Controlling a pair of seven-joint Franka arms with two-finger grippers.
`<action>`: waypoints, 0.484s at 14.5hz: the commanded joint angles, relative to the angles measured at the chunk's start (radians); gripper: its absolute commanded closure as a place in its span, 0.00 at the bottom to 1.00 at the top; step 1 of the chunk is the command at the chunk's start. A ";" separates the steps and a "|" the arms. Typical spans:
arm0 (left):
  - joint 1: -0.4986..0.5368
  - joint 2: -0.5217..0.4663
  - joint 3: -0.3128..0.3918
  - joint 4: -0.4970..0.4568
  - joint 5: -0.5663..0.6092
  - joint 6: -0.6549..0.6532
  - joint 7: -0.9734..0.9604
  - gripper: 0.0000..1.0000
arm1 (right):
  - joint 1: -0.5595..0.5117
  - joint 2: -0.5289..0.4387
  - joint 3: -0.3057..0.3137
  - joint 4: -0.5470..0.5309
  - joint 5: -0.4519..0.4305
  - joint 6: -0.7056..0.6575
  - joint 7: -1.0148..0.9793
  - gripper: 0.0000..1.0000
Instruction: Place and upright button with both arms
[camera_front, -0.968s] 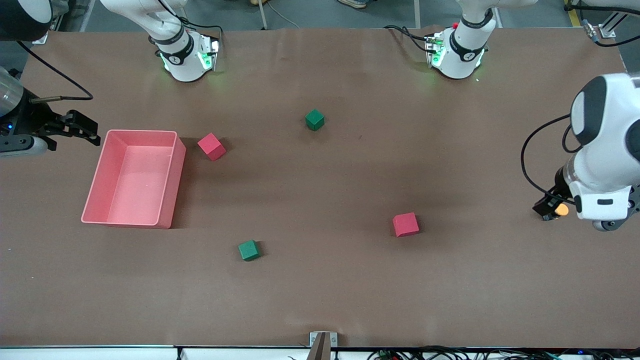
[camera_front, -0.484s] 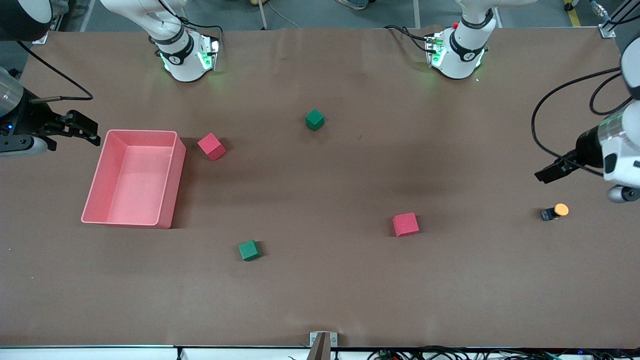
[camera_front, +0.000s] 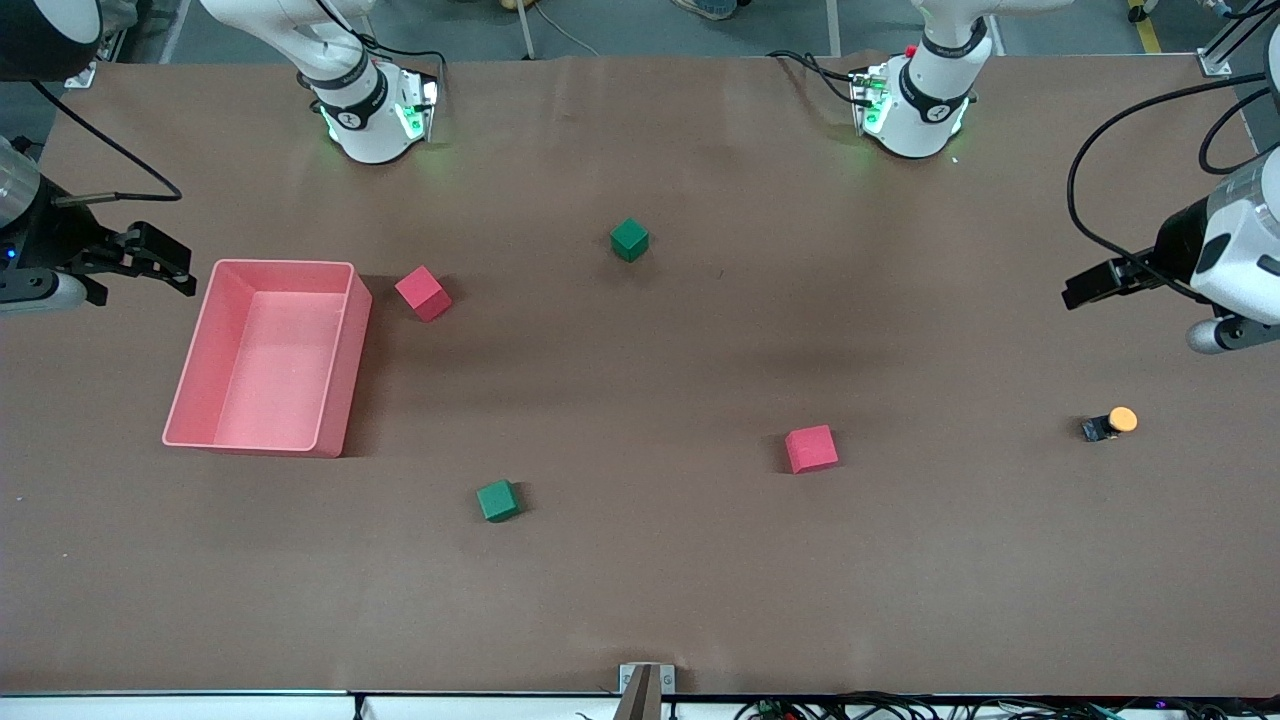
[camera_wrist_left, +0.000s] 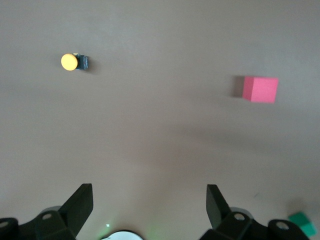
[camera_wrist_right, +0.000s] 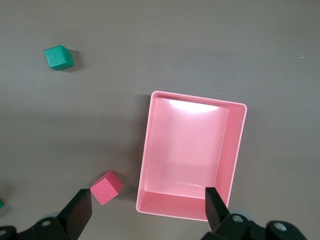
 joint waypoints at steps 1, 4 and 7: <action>0.014 -0.054 -0.001 -0.007 -0.022 -0.024 0.095 0.00 | -0.008 0.015 0.006 0.010 0.003 0.002 -0.001 0.00; 0.014 -0.085 0.003 -0.007 -0.022 -0.024 0.132 0.00 | -0.006 0.017 0.006 0.010 0.003 0.007 -0.001 0.00; 0.014 -0.097 0.008 -0.011 -0.021 -0.036 0.158 0.00 | -0.009 0.018 0.006 0.010 0.003 0.007 -0.001 0.00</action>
